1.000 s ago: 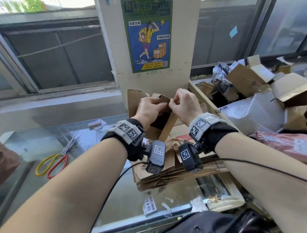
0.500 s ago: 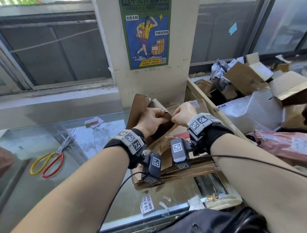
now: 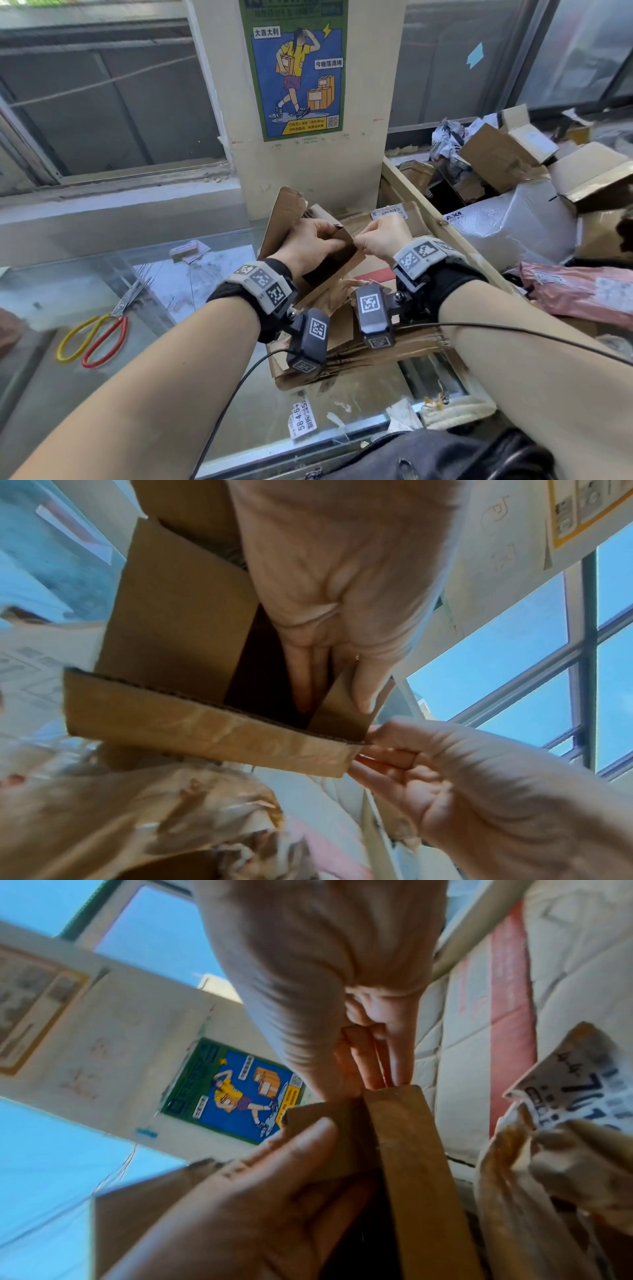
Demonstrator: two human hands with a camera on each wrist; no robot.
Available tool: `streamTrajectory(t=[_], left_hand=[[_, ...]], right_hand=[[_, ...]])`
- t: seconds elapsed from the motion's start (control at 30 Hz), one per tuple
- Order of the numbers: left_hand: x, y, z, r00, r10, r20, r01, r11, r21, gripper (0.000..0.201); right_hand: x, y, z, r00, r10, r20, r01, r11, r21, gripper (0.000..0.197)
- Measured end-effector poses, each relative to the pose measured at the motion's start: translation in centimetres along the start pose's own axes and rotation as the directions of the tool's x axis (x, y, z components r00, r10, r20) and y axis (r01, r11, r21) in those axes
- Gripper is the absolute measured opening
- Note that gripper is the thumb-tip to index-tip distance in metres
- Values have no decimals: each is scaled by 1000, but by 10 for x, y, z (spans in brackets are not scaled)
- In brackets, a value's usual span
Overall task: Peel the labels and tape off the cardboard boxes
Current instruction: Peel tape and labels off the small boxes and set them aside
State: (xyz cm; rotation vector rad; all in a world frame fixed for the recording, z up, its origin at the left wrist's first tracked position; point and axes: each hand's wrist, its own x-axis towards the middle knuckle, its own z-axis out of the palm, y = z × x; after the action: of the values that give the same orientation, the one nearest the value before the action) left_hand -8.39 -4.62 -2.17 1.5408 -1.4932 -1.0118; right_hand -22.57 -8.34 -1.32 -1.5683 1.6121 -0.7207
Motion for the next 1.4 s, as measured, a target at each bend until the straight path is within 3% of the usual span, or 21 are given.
streamTrajectory(t=[0.07, 0.17, 0.23, 0.3, 0.4, 0.47, 0.53, 0.7, 0.83, 0.9, 1.0, 1.1, 1.27, 1.33, 1.4], left_hand=[[5, 9, 3, 988, -141, -69, 141, 990, -10, 27], [12, 12, 8, 928, -325, -184, 317, 946, -71, 69], [11, 9, 11, 926, -351, -140, 344, 936, -70, 61], [9, 4, 16, 928, -356, -107, 348, 934, -83, 39], [6, -3, 21, 926, -353, -138, 342, 935, -96, 19], [5, -8, 20, 940, -313, -134, 309, 950, -52, 13], [3, -13, 16, 958, -273, -84, 272, 962, -22, 13], [-3, -20, 10, 968, -251, 13, 252, 965, -70, 7], [-5, -27, 23, 976, -217, 4, 217, 975, -37, 18], [-1, -34, 29, 980, -198, 7, 197, 979, 54, 28], [1, -32, 31, 991, -131, 3, 129, 984, 126, 11], [4, -34, 31, 997, -70, -19, 72, 987, 144, 15], [5, -39, 33, 998, -64, 15, 63, 995, 76, 15], [2, -37, 31, 995, -92, 42, 92, 996, -13, 33], [0, -36, 27, 986, -142, 85, 150, 984, -92, 50]], right_hand=[[-4, -4, 1, 998, -63, -25, 61, 995, -76, 7], [-9, -7, 4, 995, -92, -36, 87, 990, -113, 8], [-12, -5, 7, 993, -113, -30, 107, 983, -147, 10], [-15, -2, 11, 995, -102, -11, 98, 980, -171, 9], [-17, 5, 16, 995, -18, 98, 31, 992, -126, 11], [-18, 10, 20, 973, 58, 224, -56, 998, -18, 34], [-12, 18, 24, 967, 91, 237, -98, 995, 19, 56], [-13, 14, 27, 963, 92, 253, -85, 996, -38, 26], [9, 30, 41, 958, 105, 265, -87, 993, -77, 59], [-1, 27, 41, 967, 110, 231, -99, 993, -58, 45], [-10, 27, 41, 984, 58, 169, -43, 995, -92, 10], [-7, 33, 40, 988, 16, 152, 3, 992, -130, 28], [-2, 38, 34, 976, -14, 217, 49, 987, -156, 29], [-3, 39, 33, 975, -39, 219, 81, 980, -182, 31], [-5, 37, 31, 973, -58, 224, 107, 971, -213, 19]])
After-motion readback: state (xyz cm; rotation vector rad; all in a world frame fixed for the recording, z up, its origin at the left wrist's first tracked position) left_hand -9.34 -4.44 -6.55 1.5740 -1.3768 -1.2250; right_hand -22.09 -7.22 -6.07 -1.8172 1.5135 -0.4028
